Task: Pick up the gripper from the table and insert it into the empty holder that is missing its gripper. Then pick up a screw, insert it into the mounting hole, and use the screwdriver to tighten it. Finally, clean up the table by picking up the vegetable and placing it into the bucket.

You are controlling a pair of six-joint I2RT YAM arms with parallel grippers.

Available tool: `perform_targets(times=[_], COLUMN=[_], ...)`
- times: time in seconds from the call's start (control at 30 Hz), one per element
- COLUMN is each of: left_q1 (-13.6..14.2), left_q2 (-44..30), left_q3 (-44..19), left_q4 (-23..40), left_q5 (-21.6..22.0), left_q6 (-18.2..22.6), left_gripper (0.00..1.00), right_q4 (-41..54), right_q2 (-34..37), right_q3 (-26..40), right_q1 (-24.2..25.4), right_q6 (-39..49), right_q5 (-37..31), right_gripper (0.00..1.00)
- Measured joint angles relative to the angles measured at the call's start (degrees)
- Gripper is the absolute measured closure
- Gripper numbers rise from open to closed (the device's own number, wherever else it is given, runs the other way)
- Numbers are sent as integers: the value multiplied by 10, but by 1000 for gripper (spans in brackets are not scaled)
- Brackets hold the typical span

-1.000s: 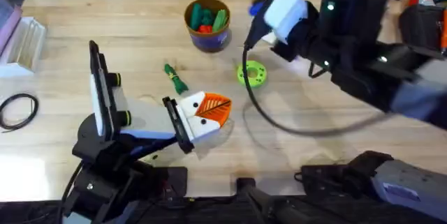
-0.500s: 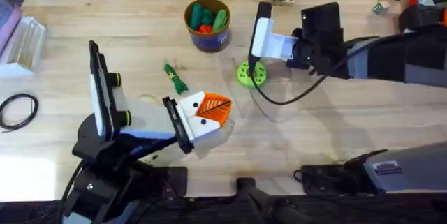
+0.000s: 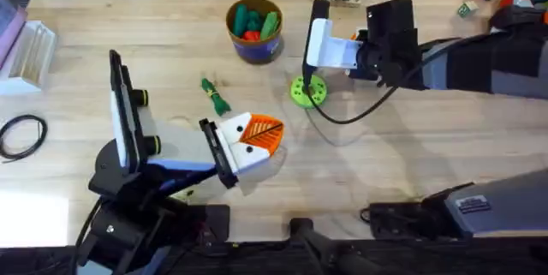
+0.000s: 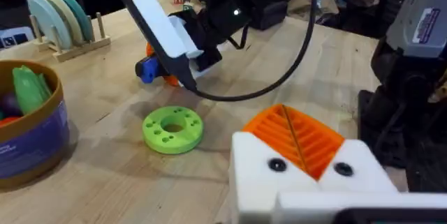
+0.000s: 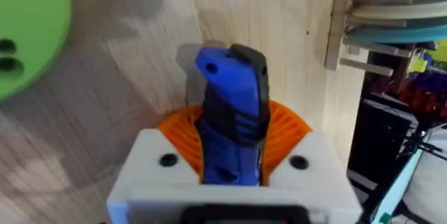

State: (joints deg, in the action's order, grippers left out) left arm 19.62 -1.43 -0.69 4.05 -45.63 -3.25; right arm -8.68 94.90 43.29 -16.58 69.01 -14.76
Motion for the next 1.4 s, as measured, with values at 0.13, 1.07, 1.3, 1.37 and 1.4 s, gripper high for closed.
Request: perform_targets(times=[0.13, 1.07, 1.3, 1.37, 1.4], left_q1=[0, 0, 0, 0, 0], left_q2=[0, 0, 0, 0, 0], left_q3=[0, 0, 0, 0, 0], left_q4=[0, 0, -2, -2, -2], left_q5=[0, 0, 12, 23, 30], left_q6=[0, 0, 2, 2, -2], left_gripper=[988, 50, 15, 15, 15], right_q4=[9, 207, 275, 281, 281], right_q2=[0, -274, -401, -425, -435], right_q3=[6, -8, -8, -8, -8], right_q1=[0, -1, -1, -1, -1], right_q6=[0, -322, -473, -497, -506], right_q5=[-1, 17, 69, 92, 103], right_gripper=[361, 77, 77, 77, 76])
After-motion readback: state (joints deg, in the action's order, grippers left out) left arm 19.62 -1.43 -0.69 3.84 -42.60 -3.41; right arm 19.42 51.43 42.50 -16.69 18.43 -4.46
